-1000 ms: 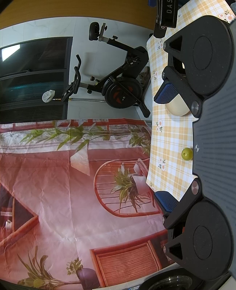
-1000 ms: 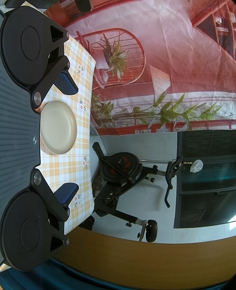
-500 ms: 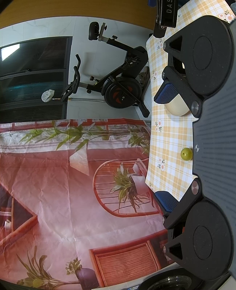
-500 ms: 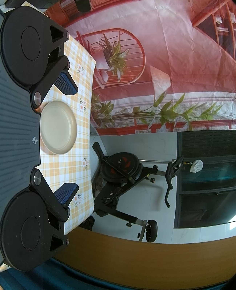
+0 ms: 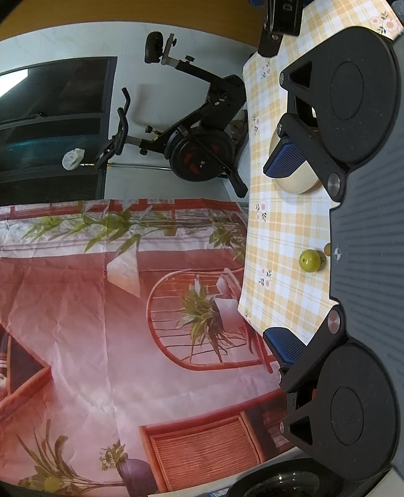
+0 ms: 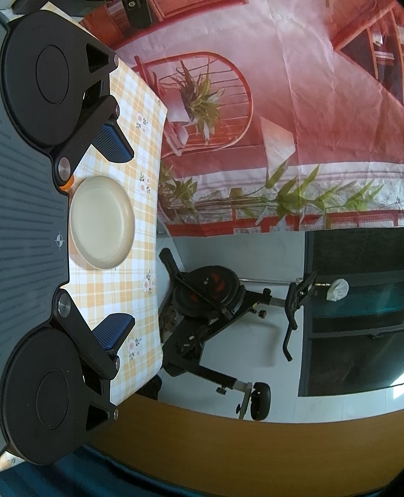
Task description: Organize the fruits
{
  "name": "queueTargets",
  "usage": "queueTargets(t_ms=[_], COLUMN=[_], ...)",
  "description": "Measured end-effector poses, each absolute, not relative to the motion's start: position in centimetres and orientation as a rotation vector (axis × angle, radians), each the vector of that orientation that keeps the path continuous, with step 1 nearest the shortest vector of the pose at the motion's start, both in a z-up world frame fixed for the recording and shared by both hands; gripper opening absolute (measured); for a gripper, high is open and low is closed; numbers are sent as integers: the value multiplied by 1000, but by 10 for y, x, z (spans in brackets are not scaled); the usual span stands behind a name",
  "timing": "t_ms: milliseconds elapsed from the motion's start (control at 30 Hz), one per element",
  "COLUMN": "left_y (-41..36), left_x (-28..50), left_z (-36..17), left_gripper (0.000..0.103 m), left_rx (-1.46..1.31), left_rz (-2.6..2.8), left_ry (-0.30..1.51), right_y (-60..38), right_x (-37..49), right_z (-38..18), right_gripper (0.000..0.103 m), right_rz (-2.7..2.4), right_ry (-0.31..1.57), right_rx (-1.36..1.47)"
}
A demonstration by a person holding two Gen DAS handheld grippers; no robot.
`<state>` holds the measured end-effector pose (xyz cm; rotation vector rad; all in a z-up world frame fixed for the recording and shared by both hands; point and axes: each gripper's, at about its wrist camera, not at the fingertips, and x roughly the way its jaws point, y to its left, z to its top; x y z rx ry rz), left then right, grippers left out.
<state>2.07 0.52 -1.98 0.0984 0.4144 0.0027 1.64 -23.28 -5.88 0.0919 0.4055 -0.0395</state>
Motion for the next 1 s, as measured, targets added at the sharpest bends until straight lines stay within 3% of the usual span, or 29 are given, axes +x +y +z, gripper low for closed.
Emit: queueTargets(t_ms=[533, 1000], left_y=[24, 21], left_x=[48, 57], left_z=[-73, -114], left_gripper=[99, 92], left_rx=[101, 63], left_rz=[59, -44], left_ry=[472, 530], right_y=[-244, -236], right_x=[28, 38], right_z=[-147, -198], right_gripper=[103, 103], right_rz=[-23, 109], right_ry=[280, 372], right_rx=[122, 174])
